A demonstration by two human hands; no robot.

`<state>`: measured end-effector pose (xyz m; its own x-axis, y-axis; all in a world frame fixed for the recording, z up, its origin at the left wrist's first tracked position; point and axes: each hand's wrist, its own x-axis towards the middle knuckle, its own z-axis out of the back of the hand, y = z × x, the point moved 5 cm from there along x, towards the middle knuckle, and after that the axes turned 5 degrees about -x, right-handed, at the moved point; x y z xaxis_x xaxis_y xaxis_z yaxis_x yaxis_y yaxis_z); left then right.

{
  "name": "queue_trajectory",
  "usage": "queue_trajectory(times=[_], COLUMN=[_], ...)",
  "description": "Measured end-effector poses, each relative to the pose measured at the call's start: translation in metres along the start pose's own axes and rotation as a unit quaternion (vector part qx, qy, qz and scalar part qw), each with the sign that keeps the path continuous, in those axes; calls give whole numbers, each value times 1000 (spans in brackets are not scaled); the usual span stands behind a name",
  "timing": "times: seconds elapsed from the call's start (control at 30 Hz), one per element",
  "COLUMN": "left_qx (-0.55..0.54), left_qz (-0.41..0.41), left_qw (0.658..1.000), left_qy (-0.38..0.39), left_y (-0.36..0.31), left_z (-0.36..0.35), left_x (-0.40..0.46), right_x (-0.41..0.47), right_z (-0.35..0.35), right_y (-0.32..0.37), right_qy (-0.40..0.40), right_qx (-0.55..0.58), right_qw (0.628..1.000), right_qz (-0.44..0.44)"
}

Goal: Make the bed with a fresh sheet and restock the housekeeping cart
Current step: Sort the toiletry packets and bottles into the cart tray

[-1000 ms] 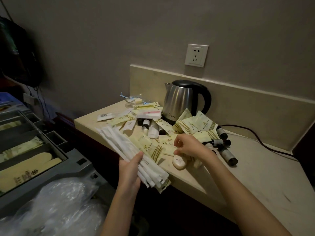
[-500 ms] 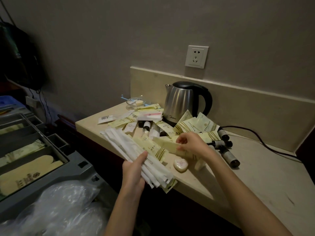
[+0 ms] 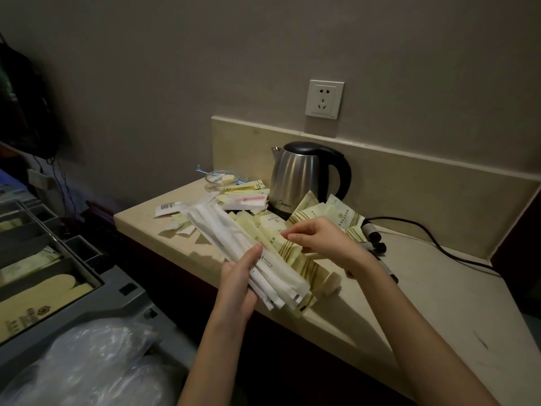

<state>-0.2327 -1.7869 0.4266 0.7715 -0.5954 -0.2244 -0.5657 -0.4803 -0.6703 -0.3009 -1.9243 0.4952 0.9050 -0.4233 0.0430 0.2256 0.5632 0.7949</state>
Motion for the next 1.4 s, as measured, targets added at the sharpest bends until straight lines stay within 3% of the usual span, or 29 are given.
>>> queue_trajectory(times=[0.13, 0.27, 0.33, 0.47, 0.73, 0.9, 1.0, 1.2, 1.4], left_qx=[29, 43, 39, 40, 25, 24, 23, 18, -10], left_qz=[-24, -36, -44, -51, -50, -101, -115, -163, -194], left_qw=[999, 998, 998, 997, 995, 988, 983, 971, 948], left_qy=[-16, -12, -14, -29, -80, -118, -139, -173, -251], left_y=[-8, -20, -25, -32, -50, -73, -87, -128, -196], left_z=[15, 36, 47, 72, 130, 161, 175, 225, 322], left_x=[1, 0, -2, -5, -51, -106, -139, -208, -264], right_x=[-24, -46, -48, -44, -41, -44, -54, -87, -95], right_z=[5, -10, -23, -42, -48, -56, -85, -198, -320], right_y=[-31, -55, -57, -48, -44, -30, 2, 104, 183], right_qy=[-53, -36, -15, -22, -129, -145, -146, -38, 31], right_qx=[-40, -43, -104, -294, -375, -371, -310, -188, -127], right_qw=[998, 998, 994, 956, 913, 911, 928, 946, 946], right_qz=[0, -41, -42, -7, 94, 104, 148, 262, 298])
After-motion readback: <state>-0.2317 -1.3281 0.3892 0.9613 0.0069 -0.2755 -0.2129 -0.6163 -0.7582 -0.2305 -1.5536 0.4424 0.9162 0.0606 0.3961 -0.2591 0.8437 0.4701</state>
